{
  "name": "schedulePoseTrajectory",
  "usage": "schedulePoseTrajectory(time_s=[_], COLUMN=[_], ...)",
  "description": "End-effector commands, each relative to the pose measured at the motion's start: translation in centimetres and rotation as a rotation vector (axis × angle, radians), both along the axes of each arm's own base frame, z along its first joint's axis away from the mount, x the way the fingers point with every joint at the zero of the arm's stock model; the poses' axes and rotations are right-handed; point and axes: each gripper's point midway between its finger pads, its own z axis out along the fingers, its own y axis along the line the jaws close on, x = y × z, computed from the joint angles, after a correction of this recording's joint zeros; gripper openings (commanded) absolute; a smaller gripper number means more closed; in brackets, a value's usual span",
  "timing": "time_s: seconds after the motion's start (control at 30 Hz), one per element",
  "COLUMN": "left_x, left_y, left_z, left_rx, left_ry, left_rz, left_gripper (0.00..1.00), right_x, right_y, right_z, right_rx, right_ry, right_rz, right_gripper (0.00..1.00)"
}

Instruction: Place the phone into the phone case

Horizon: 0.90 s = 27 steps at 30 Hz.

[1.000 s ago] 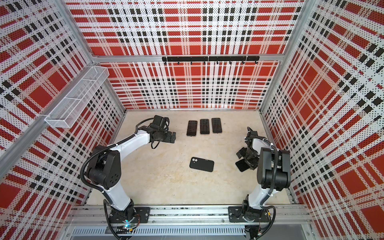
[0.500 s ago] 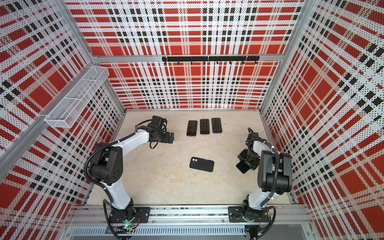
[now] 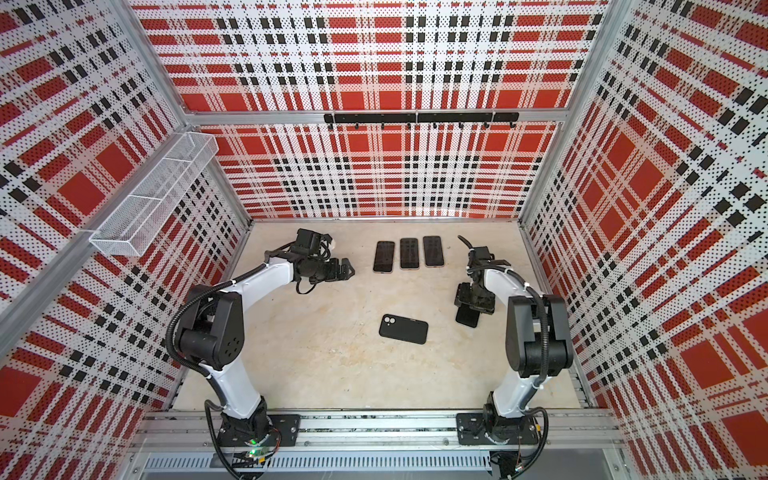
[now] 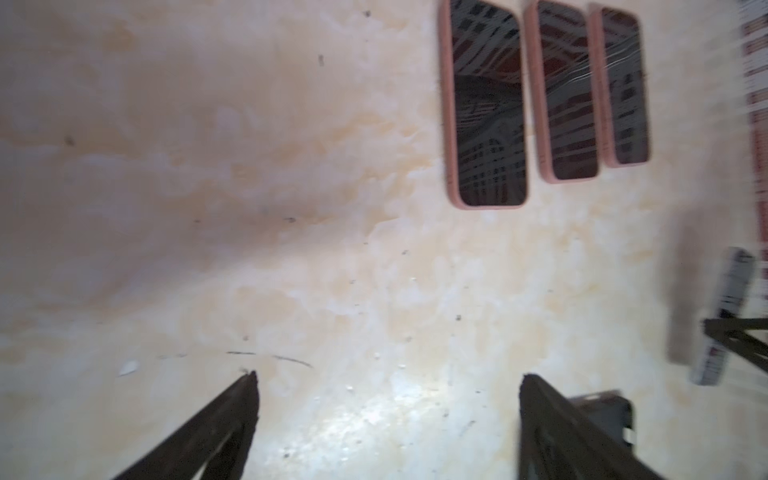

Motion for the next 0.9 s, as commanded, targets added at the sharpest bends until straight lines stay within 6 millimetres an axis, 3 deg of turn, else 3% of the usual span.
schedulePoseTrajectory(time_s=[0.0,0.13,0.27,0.57,0.87], left_x=[-0.5,-1.6,-2.9,-5.4,-5.8], left_y=[-3.0,-4.5,-6.0,-9.4,-10.7], left_z=[3.6,3.9,4.2,3.9,2.2], left_rx=[-0.236,-0.359,-0.464,-0.534,-0.528], left_ry=[-0.007,0.043,0.083,0.146,0.2], left_rz=[-0.053,-0.097,-0.138,-0.241,-0.281], left_gripper=[0.96,0.88,0.82,0.78,0.74], right_x=[0.6,1.0,1.2,0.6,0.1], right_y=[3.7,9.0,12.3,19.4,23.3], right_z=[0.6,2.4,3.1,4.8,5.8], right_rx=[0.022,0.072,0.09,0.153,0.199], right_ry=[-0.028,-0.15,-0.207,-0.304,-0.319], right_rz=[0.26,0.543,0.721,1.1,1.273], right_gripper=[0.6,0.6,0.6,0.59,0.61])
